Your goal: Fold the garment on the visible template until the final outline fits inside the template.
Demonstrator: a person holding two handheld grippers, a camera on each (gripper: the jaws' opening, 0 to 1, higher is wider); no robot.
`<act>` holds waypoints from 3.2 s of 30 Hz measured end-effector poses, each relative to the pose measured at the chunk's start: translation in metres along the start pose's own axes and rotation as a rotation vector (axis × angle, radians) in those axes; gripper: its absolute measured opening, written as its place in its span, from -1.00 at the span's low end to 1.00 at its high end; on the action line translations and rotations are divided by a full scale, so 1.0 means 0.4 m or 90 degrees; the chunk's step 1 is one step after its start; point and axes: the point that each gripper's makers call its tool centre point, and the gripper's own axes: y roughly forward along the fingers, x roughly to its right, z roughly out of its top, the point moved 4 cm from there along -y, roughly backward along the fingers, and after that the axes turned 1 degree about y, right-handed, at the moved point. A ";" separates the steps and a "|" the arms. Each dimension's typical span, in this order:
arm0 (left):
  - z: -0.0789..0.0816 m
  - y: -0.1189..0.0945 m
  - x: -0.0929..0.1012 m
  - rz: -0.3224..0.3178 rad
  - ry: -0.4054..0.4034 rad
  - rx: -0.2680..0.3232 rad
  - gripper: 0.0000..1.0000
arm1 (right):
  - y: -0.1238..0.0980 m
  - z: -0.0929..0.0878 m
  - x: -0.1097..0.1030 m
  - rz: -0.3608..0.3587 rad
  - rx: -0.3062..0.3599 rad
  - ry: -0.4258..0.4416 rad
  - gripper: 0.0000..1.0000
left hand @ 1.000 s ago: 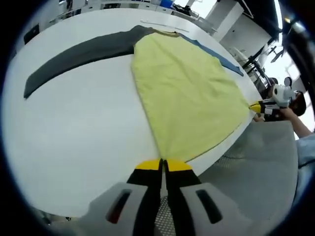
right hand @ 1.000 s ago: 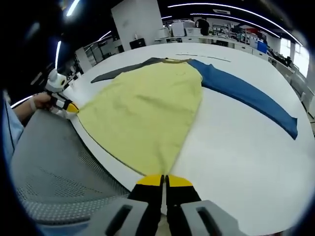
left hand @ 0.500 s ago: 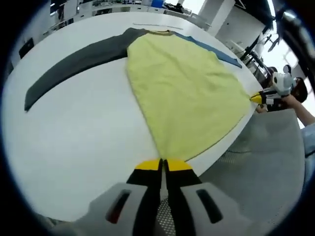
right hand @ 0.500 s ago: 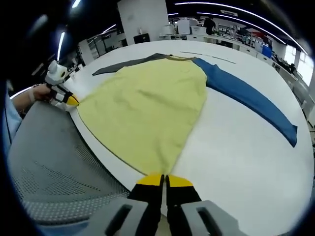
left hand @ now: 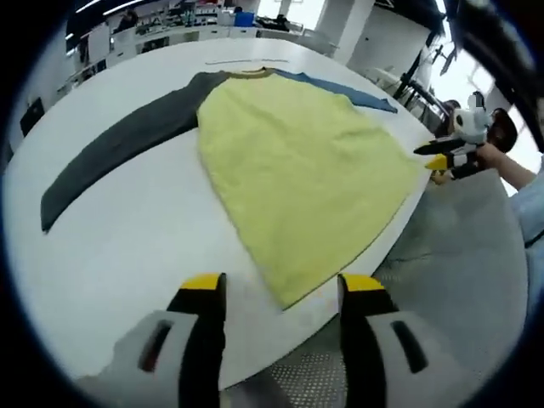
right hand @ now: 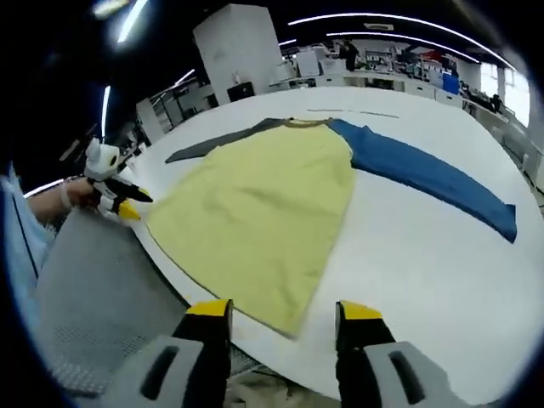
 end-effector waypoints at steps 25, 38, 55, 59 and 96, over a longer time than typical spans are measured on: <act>0.134 -0.026 0.034 -0.051 -0.088 0.227 0.98 | -0.028 0.135 0.256 -0.123 0.127 0.068 0.76; 0.128 -0.023 0.033 -0.026 -0.108 0.251 0.96 | -0.068 0.173 0.409 -0.228 0.185 0.118 0.49; 0.125 -0.021 0.012 -0.020 -0.133 0.261 0.88 | -0.097 0.134 0.653 -0.452 0.224 0.251 -0.39; 0.123 -0.017 0.013 -0.023 -0.134 0.256 0.86 | -0.087 0.129 0.667 -0.464 0.209 0.248 -0.47; 0.142 -0.034 0.024 -0.037 -0.104 0.292 0.75 | -0.032 0.385 0.548 -0.306 0.256 0.205 -1.00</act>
